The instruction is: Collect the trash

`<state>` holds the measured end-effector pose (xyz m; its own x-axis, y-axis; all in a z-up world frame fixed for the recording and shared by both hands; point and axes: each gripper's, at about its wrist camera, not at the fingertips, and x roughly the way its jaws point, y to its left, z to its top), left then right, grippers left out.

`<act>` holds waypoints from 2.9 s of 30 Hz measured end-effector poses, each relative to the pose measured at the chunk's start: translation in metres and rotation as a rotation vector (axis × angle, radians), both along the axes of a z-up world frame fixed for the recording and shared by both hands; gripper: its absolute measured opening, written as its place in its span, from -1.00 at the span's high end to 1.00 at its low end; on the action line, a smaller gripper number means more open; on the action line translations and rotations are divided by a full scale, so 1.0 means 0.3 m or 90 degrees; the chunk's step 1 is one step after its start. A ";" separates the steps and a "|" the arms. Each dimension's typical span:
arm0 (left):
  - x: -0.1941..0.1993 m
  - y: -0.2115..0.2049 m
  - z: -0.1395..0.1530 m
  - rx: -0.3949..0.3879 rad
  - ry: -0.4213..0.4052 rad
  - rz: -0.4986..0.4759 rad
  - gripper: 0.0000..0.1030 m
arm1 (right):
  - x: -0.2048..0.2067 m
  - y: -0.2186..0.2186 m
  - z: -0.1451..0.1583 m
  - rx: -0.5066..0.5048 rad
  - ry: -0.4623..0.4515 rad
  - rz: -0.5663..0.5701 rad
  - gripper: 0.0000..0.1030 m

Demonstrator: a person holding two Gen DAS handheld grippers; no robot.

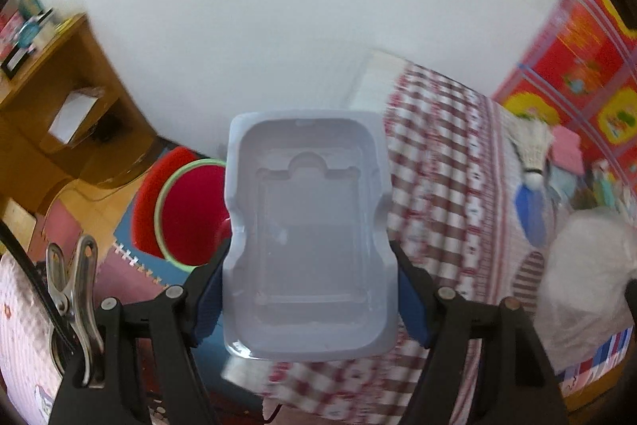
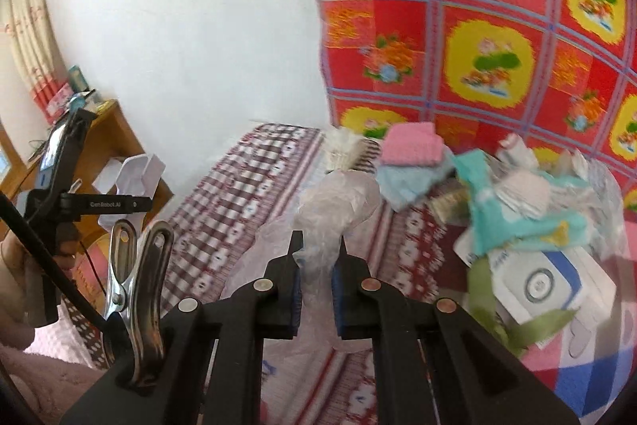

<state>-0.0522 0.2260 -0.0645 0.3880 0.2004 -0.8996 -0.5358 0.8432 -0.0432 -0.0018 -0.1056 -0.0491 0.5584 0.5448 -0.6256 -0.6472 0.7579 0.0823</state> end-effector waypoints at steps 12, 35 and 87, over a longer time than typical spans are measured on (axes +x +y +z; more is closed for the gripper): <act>-0.155 0.371 -0.118 0.001 0.036 0.098 -0.48 | -0.082 0.275 0.032 -0.002 -0.021 0.087 0.76; -0.084 0.745 -0.755 -0.107 0.106 0.041 -0.49 | -0.167 0.929 0.012 -0.056 -0.033 0.160 0.76; -0.285 0.919 -0.787 -0.189 0.056 0.146 -0.66 | -0.070 1.672 -0.505 -0.213 0.118 0.260 0.76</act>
<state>-0.1376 0.5017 -0.3005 0.2825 -0.0017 -0.9593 -0.7210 0.6592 -0.2135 -0.0227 0.3959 -0.2004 0.2077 0.4488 -0.8691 -0.8912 0.4532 0.0211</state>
